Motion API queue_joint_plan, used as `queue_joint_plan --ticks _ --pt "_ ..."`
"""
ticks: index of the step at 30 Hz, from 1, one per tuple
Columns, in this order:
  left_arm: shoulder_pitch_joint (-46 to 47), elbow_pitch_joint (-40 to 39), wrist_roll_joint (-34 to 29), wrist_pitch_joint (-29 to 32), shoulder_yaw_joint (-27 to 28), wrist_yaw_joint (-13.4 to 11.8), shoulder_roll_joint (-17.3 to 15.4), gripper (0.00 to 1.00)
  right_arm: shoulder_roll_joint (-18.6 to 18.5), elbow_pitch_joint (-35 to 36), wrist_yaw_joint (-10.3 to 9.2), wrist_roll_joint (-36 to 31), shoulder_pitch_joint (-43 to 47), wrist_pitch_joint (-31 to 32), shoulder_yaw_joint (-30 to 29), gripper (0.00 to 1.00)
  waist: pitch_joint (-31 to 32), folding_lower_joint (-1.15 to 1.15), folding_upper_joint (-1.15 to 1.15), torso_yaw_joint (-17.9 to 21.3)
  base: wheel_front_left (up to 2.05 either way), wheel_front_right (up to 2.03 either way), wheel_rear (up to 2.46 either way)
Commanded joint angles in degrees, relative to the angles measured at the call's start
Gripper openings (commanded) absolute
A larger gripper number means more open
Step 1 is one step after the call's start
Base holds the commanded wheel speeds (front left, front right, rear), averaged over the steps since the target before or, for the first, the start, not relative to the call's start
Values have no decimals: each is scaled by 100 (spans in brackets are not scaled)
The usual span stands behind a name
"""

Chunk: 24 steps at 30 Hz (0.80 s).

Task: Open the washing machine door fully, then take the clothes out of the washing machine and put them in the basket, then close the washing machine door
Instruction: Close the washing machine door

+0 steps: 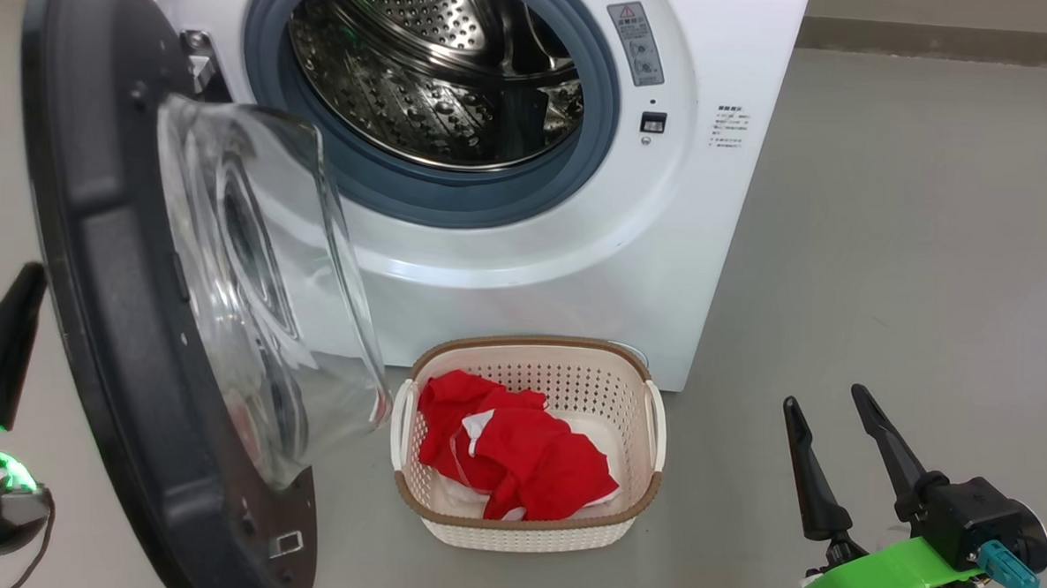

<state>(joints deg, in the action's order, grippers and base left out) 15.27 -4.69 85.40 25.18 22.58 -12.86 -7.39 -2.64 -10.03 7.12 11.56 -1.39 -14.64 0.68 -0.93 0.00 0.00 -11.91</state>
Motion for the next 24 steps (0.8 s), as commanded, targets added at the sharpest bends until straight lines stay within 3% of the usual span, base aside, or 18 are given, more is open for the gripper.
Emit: queue_joint_plan --ticks 1,10,24 --pt "54 -350 221 161 268 -128 -107 0 -23 157 36 51 -267 -36 105 100 -26 0 0 23 0 0 0" --pt "-141 -769 426 447 284 -314 -94 0 -23 155 36 59 -300 -36 106 100 -76 0 0 98 0 0 0" --pt "-217 -1020 561 542 76 -290 141 0 -23 150 36 104 -323 -36 155 100 -131 0 0 459 0 0 0"
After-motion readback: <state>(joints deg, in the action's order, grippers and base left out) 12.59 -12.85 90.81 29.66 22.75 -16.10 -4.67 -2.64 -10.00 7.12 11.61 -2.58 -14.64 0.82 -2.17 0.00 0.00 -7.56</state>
